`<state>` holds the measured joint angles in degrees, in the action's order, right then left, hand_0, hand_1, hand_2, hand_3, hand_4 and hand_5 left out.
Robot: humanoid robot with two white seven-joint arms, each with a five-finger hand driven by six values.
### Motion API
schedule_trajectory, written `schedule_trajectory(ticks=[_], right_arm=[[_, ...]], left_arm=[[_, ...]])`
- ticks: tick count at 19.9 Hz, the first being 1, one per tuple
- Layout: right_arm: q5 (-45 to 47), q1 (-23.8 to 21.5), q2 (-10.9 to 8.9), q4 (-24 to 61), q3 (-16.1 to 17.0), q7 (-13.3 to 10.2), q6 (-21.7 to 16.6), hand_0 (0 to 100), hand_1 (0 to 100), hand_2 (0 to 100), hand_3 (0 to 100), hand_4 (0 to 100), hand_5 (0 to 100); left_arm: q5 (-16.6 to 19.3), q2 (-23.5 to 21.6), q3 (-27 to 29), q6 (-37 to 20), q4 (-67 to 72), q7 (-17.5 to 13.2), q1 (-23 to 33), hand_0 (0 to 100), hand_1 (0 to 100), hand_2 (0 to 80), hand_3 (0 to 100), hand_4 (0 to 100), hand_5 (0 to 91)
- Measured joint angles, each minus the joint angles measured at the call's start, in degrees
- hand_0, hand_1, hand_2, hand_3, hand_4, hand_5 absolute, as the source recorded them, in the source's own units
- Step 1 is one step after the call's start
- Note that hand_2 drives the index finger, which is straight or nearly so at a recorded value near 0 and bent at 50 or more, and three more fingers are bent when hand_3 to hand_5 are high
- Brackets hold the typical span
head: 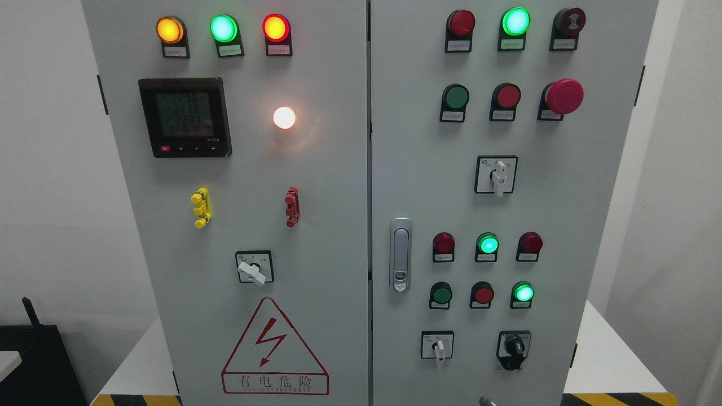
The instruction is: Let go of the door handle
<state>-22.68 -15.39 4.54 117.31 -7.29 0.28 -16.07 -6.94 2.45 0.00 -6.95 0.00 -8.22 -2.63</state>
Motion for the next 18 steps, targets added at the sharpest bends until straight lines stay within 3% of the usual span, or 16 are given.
schedule_trajectory(ticks=[2,5,7,11,15,18], right_arm=[[-8.5,1.8,-0.06,-0.7,-0.2,-1.9,-1.2,31,29,0,66,63,72],[-19.8,6.0,0.44,-2.2,-0.6,-4.6,-1.5,28,29,0,83,83,88],[-26.9,9.2,0.83,-3.4,-1.1,-7.0,1.0,27,29,0,89,89,95],[-37.4,14.8,1.43,-6.0,-2.8,-12.5,8.9,25,28,0,100,98,100],[-44.4,18.4,1.90,-8.2,-4.6,-15.1,13.7,25,27,0,100,100,100],[-48.2,20.1,2.17,-9.5,-6.0,-15.6,15.0,25,27,0,100,100,100]], left_arm=[[0.0,0.0,0.0,0.0,0.0,0.0,0.0,12,39,0.0,0,0,0.0],[0.0,0.0,0.0,0.0,0.0,0.0,0.0,12,39,0.0,0,0,0.0],[0.0,0.0,0.0,0.0,0.0,0.0,0.0,12,39,0.0,0,0,0.0],[0.0,0.0,0.0,0.0,0.0,0.0,0.0,12,39,0.0,0,0,0.0],[0.0,0.0,0.0,0.0,0.0,0.0,0.0,12,39,0.0,0,0,0.0],[0.0,0.0,0.0,0.0,0.0,0.0,0.0,12,39,0.0,0,0,0.0]])
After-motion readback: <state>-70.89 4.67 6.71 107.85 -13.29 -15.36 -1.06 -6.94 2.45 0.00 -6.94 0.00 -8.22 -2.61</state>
